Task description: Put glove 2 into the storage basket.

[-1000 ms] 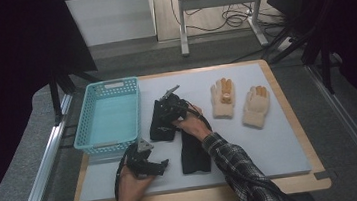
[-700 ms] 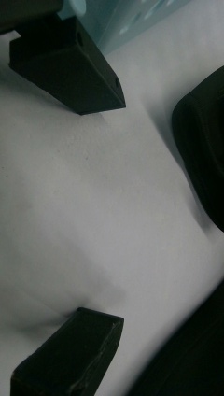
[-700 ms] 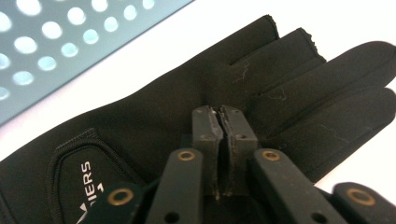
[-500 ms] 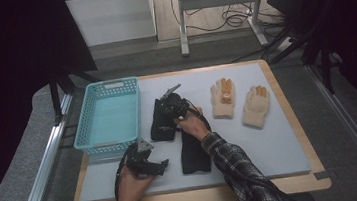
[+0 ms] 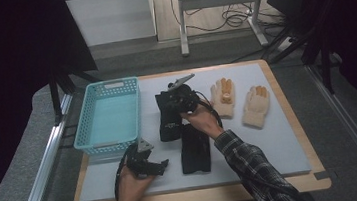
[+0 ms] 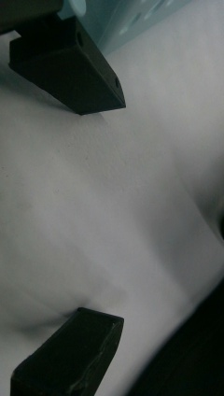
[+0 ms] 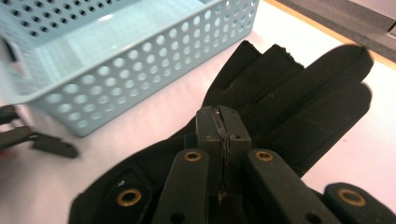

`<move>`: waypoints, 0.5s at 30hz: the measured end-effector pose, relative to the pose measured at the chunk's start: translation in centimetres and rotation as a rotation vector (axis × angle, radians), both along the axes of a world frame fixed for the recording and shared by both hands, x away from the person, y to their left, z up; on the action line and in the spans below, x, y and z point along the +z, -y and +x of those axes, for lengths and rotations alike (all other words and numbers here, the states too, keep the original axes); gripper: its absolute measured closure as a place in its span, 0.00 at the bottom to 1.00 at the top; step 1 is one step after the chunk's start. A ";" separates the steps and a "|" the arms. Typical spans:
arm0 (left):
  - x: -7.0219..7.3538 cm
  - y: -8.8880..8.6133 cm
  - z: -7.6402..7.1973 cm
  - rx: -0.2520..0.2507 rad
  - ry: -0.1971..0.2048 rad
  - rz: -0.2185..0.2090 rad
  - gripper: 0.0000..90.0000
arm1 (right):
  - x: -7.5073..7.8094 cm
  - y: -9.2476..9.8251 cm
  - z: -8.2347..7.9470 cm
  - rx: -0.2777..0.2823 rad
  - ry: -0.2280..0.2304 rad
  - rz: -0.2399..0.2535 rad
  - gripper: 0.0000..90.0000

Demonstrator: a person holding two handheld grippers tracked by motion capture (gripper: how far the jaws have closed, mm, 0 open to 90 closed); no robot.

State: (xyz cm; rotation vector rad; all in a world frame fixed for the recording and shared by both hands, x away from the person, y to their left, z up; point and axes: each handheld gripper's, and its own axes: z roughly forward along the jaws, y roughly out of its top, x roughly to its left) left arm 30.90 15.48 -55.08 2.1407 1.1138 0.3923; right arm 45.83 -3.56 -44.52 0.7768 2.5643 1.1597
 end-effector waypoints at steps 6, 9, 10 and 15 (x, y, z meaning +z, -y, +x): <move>0.0 0.0 0.0 0.001 0.001 0.001 0.01 | 2.1 2.5 -3.1 0.016 0.007 0.026 0.98; 0.0 0.0 0.0 0.000 0.002 0.002 0.01 | 2.6 3.2 -4.2 0.020 0.012 0.026 0.98; 0.0 0.0 0.0 0.002 0.003 -0.001 0.01 | 2.9 4.1 -5.1 0.023 0.002 0.031 0.98; 0.0 0.0 0.0 0.003 0.003 -0.004 0.01 | 3.1 5.8 -7.0 0.015 -0.014 0.035 0.98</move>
